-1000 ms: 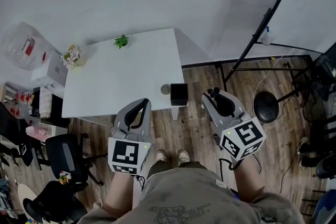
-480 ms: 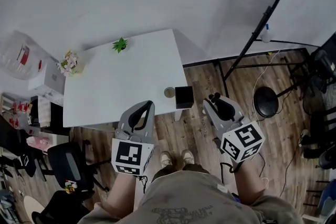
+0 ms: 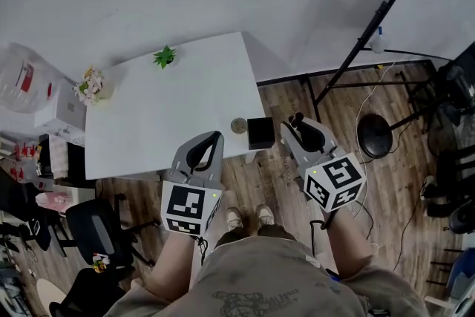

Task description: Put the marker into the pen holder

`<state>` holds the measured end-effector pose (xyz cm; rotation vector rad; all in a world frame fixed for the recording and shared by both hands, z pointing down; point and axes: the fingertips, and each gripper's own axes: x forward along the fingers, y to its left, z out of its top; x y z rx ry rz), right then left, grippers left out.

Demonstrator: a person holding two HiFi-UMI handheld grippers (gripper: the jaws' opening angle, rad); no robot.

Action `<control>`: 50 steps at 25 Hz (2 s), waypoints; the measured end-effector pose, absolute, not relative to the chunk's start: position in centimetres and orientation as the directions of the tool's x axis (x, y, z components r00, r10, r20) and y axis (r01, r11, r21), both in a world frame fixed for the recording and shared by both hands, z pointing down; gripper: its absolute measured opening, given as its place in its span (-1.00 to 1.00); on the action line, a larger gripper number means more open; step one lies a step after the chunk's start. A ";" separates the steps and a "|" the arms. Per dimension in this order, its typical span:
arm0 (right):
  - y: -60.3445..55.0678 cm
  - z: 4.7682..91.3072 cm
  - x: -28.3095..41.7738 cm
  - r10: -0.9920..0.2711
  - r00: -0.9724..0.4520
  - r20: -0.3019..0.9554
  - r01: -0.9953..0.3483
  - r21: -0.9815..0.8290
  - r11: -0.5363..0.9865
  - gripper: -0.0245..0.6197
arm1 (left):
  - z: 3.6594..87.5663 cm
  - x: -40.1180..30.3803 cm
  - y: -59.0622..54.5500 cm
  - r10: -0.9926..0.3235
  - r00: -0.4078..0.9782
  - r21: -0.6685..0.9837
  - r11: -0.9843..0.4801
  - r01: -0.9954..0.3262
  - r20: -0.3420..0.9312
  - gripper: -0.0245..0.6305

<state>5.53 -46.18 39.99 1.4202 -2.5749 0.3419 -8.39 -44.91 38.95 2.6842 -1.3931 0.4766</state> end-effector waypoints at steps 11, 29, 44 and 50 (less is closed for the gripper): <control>-51.4 48.2 3.3 -0.761 -0.524 0.382 -0.844 -0.114 0.524 -0.60 | 42.7 -8.3 -47.6 -0.756 0.533 -0.040 -0.589 -0.807 0.380 -0.93; -53.1 61.5 2.2 -0.655 -0.446 0.610 -0.858 -0.082 0.507 -0.59 | 50.5 -8.9 -48.0 -0.683 0.532 0.053 -0.589 -0.806 0.500 -0.93; -51.7 62.1 1.9 -0.603 -0.438 0.666 -0.834 -0.050 0.550 -0.38 | 50.8 -9.9 -46.9 -0.678 0.515 0.040 -0.584 -0.811 0.525 -0.93; -51.6 56.4 1.9 -0.674 -0.461 0.578 -0.829 -0.009 0.559 -0.60 | 47.9 -10.4 -46.9 -0.713 0.508 -0.003 -0.581 -0.814 0.484 -0.93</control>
